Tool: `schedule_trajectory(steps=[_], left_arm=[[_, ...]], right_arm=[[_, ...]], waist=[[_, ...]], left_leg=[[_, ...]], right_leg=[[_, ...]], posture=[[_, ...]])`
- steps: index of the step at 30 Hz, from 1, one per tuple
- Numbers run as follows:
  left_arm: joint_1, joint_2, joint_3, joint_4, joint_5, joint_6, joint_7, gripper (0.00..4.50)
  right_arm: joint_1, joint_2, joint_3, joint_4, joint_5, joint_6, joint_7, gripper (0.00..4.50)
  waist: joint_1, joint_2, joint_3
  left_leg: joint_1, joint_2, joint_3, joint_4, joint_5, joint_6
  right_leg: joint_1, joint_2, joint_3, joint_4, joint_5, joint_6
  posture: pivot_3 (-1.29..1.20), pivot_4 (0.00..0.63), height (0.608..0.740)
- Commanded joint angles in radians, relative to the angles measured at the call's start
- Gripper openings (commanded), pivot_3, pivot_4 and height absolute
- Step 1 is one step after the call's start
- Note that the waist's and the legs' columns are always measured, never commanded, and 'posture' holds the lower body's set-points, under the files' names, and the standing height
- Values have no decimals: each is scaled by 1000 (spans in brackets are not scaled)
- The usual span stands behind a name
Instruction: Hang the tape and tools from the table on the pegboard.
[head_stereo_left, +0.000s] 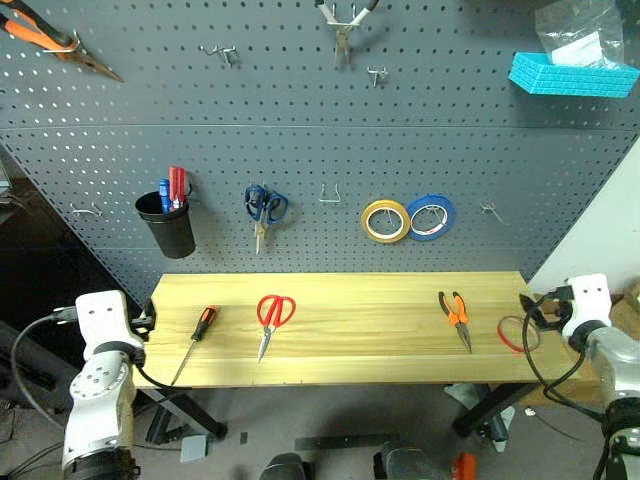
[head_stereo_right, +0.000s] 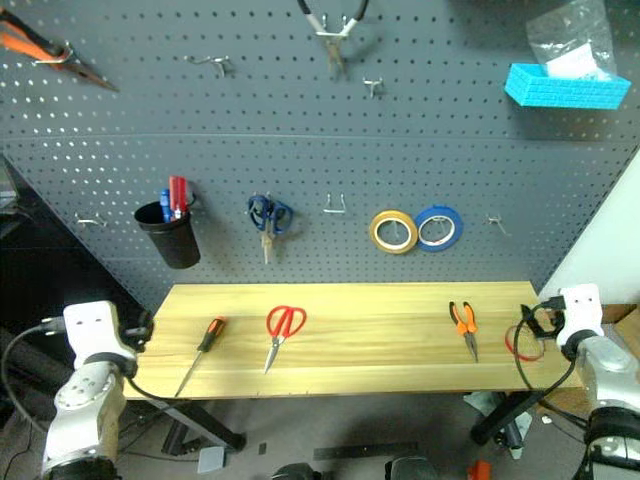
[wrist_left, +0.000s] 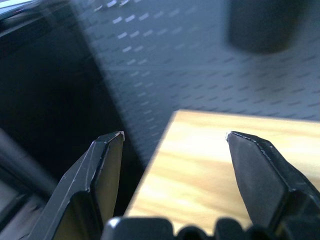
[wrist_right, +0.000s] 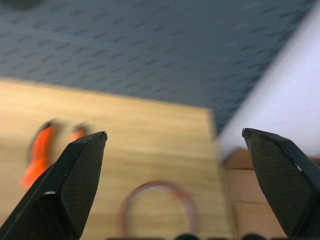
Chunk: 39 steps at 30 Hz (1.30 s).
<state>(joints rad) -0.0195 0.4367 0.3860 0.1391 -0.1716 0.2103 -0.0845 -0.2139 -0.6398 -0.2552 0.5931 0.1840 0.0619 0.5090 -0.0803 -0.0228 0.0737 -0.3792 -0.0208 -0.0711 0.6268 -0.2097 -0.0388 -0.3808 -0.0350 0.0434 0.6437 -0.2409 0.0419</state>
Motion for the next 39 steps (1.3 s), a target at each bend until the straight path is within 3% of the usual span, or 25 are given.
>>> schedule_trajectory(steps=[1,7,14,17,22,32,35,39], left_arm=[[-8,7,-87,-146,32,67,-36,3497],[-40,30,-298,-305,62,151,-192,3497],[-181,70,-541,-401,42,228,-459,3497],[-237,73,-580,-444,-39,297,-579,3497],[-304,117,-667,-482,-56,307,-731,3497],[-402,88,-677,-496,-128,346,-813,3497],[-418,69,-678,-491,-135,327,-816,3524],[-425,60,-677,-478,-117,285,-814,3524]], right_arm=[[40,6,14,-205,41,137,31,4500],[69,14,40,-347,56,339,29,4500],[-97,0,77,-157,1,439,-2,4500],[-192,-3,84,-24,-23,432,-12,4500],[-342,-20,106,244,-80,367,-17,4500],[-520,-26,118,590,-130,306,-27,4500],[-541,-19,131,637,-150,306,-23,3937],[-549,-10,165,661,-187,290,0,2550]], waist=[[2,1,9],[8,2,65],[6,1,125],[0,0,140],[-3,-1,160],[-3,-5,175],[-3,-7,178],[-3,-8,179]], left_leg=[[0,0,0,0,0,0],[-1,2,1,1,0,1],[-11,2,3,1,-1,2],[-15,1,4,1,-2,3],[-23,-1,5,1,-2,5],[-23,-1,6,1,-2,5],[-23,-1,6,1,-2,5],[-23,-1,6,1,-2,5]], right_leg=[[0,0,0,0,0,0],[-1,-1,1,0,0,0],[-10,-1,2,0,0,1],[-14,-1,3,1,2,4],[-24,-1,4,2,3,7],[-24,-1,5,2,3,7],[-24,-1,5,2,3,7],[-24,-1,5,2,3,7]], posture=[[-57,89,740],[-72,169,740],[-99,234,740],[-104,247,740],[-91,255,740],[-60,254,740],[-54,254,740],[-44,258,740]])
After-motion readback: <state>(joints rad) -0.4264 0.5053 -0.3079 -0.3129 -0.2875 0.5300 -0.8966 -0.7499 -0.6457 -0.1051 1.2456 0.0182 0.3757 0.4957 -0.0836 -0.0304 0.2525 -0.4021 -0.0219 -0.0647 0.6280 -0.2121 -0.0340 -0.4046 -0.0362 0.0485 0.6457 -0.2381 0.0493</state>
